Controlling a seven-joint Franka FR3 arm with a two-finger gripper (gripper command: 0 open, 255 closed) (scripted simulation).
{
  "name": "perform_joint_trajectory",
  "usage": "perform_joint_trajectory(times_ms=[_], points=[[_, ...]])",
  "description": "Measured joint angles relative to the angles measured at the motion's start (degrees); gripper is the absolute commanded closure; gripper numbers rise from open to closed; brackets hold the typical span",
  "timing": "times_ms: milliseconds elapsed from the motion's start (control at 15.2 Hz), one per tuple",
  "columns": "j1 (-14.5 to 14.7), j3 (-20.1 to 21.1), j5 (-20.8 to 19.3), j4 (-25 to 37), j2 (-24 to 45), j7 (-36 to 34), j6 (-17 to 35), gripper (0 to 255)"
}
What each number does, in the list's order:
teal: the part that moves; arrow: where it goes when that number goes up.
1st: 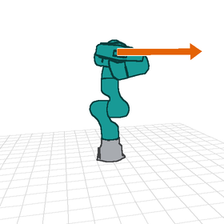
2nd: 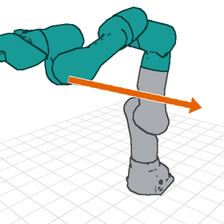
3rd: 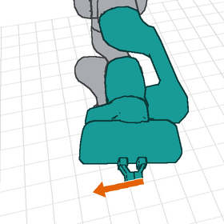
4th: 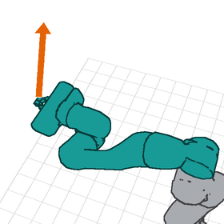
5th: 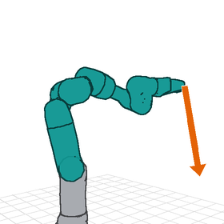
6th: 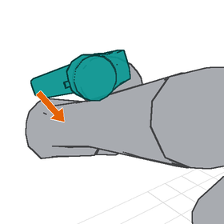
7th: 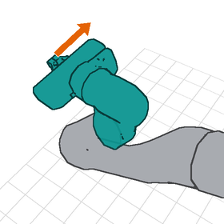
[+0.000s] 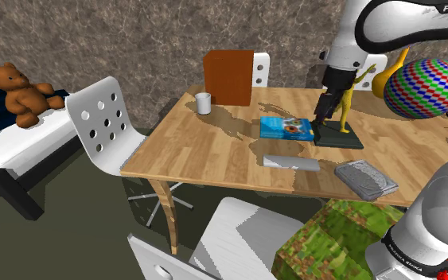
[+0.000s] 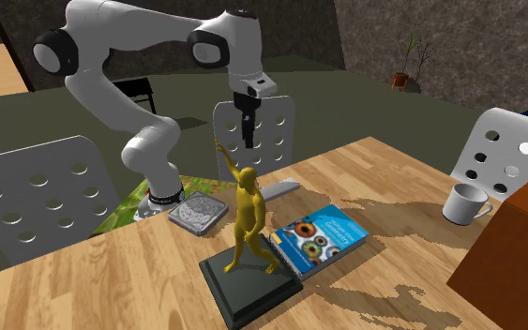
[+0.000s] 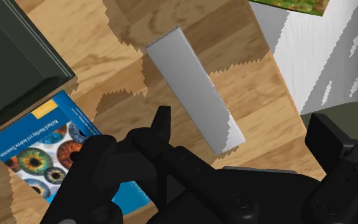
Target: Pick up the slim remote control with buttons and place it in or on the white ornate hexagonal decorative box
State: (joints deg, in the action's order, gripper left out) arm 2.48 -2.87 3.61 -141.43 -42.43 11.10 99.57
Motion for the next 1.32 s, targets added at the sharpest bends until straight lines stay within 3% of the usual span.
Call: perform_joint_trajectory(times_ms=[396, 858, 1320], points=[[2.4, -0.7, -1.9, -5.7, 7.5, 7.9, 12.4, 0], [5.0, -1.4, -3.9, -7.8, 21.2, 16.6, 27.8, 0], [5.4, -1.5, -4.0, -10.0, 25.8, 18.0, 34.6, 0]])
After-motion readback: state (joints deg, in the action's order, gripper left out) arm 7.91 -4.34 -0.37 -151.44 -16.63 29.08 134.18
